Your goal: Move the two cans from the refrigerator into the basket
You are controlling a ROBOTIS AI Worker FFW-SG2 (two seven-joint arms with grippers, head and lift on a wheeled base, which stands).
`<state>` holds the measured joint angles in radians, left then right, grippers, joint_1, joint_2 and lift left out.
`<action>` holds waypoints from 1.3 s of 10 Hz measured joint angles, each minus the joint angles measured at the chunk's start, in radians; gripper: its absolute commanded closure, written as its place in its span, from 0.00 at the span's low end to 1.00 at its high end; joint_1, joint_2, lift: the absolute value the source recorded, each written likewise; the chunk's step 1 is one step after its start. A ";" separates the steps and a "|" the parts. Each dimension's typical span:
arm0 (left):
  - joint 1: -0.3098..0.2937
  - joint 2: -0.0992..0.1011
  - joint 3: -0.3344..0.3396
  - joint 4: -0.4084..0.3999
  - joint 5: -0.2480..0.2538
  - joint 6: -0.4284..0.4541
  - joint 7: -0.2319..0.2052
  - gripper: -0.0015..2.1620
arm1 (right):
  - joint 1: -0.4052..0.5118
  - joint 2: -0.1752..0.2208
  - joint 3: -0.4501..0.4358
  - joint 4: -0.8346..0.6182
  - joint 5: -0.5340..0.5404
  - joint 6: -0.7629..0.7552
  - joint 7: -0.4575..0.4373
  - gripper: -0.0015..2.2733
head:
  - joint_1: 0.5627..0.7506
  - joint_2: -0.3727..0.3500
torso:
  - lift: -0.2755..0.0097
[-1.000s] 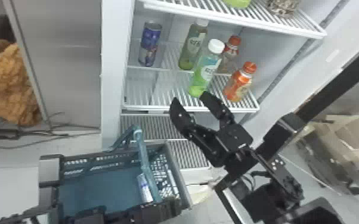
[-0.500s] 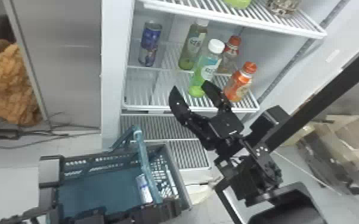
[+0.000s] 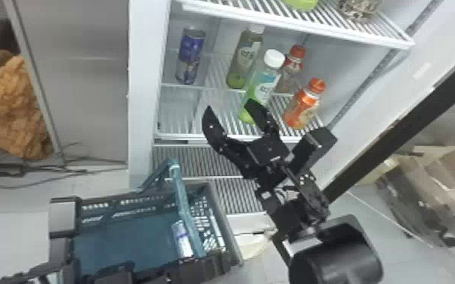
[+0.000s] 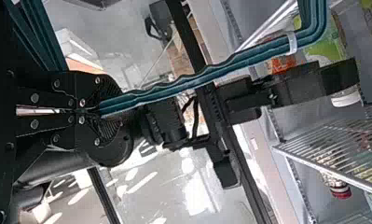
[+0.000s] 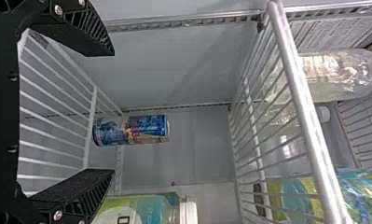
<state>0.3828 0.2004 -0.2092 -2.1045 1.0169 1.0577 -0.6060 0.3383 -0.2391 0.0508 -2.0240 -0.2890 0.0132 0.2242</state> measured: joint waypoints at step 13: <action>-0.012 0.004 -0.013 0.010 0.004 0.003 0.003 0.56 | -0.366 0.006 0.200 0.417 0.036 -0.102 -0.164 0.04 | 0.70 0.10 | 0.00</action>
<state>0.3713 0.2042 -0.2224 -2.0948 1.0209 1.0603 -0.6028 -0.0282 -0.2328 0.2504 -1.6074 -0.2528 -0.0887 0.0601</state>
